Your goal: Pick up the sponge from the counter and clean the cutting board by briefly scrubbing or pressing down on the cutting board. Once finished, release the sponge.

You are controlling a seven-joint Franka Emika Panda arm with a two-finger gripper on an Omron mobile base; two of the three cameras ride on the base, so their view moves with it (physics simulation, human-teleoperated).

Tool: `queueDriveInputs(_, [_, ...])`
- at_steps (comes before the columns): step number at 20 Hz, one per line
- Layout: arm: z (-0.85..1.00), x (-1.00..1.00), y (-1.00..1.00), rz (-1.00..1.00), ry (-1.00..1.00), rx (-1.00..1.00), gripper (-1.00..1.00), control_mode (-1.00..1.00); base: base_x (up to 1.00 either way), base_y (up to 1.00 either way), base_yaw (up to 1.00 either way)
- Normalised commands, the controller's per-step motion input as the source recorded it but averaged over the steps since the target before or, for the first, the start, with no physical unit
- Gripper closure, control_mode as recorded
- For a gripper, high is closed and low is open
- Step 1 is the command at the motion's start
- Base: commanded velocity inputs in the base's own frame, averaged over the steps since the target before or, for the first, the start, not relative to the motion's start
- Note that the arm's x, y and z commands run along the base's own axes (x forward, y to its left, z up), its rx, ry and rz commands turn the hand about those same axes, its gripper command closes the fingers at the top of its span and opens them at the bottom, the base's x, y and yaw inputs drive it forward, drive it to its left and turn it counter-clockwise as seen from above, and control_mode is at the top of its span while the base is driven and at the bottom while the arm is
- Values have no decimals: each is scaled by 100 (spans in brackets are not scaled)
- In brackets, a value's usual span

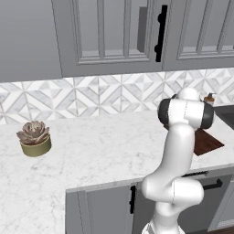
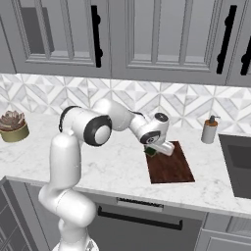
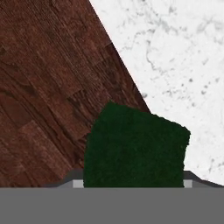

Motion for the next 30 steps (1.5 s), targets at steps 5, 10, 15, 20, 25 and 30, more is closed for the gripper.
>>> queueDriveInputs(5, [-63, -100, -56, 19, -12, 0, 100, -100, 0, 0, 0])
queueDriveInputs(10, [-65, -100, -54, 19, -14, 0, 100, -100, 0, 0, 0])
queueDriveInputs(15, [-67, -100, -54, 19, -15, 0, 100, -100, 0, 0, 0])
queueDriveInputs(20, [-72, -100, -52, 22, -15, 0, 100, -100, 0, 0, 0])
queueDriveInputs(25, [-64, -100, -58, 27, -16, -7, 100, -100, 0, 0, 0])
queueDriveInputs(30, [-42, -100, -70, 25, -18, -13, 100, -100, 0, 0, 0])
